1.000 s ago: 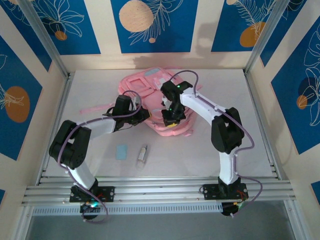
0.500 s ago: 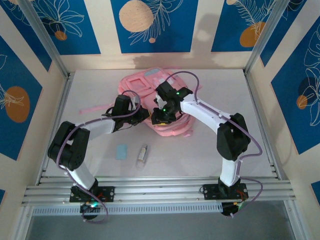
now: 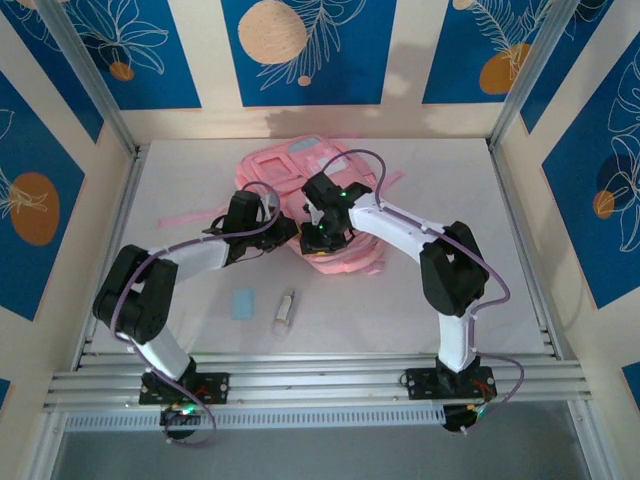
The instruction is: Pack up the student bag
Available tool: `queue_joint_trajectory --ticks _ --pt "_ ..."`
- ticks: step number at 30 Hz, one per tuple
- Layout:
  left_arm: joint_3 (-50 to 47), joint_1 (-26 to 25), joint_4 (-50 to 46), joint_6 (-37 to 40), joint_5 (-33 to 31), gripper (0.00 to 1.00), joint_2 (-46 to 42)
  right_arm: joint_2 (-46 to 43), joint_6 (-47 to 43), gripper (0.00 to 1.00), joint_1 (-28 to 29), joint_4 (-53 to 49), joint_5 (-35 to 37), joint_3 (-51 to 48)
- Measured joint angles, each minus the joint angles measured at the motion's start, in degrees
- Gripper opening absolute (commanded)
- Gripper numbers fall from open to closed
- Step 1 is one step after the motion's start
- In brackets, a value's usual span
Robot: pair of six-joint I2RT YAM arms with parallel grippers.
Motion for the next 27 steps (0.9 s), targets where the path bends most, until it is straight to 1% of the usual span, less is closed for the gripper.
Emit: queue_joint_trajectory --ticks 2,3,7,15,21,27 --pt "0.0 0.0 0.0 0.0 -0.1 0.00 0.0 0.0 0.2 0.13 0.2 0.0 0.7 0.0" --pt "0.0 0.0 0.0 0.0 -0.1 0.00 0.0 0.0 0.1 0.09 0.2 0.0 0.8 -0.1" --pt "0.0 -0.2 0.0 0.0 -0.2 0.00 0.0 0.0 0.1 0.01 0.6 0.4 1.0 -0.1" --pt "0.0 -0.1 0.0 0.0 -0.1 0.00 0.0 -0.3 -2.0 0.00 0.1 -0.7 1.2 0.1" --pt "0.3 -0.1 -0.2 0.5 1.2 0.00 -0.1 -0.8 -4.7 0.00 -0.5 -4.3 1.4 1.3" --pt "0.7 0.3 -2.3 0.5 1.2 0.00 -0.1 -0.9 -5.5 0.00 -2.2 -9.2 2.0 -0.1"
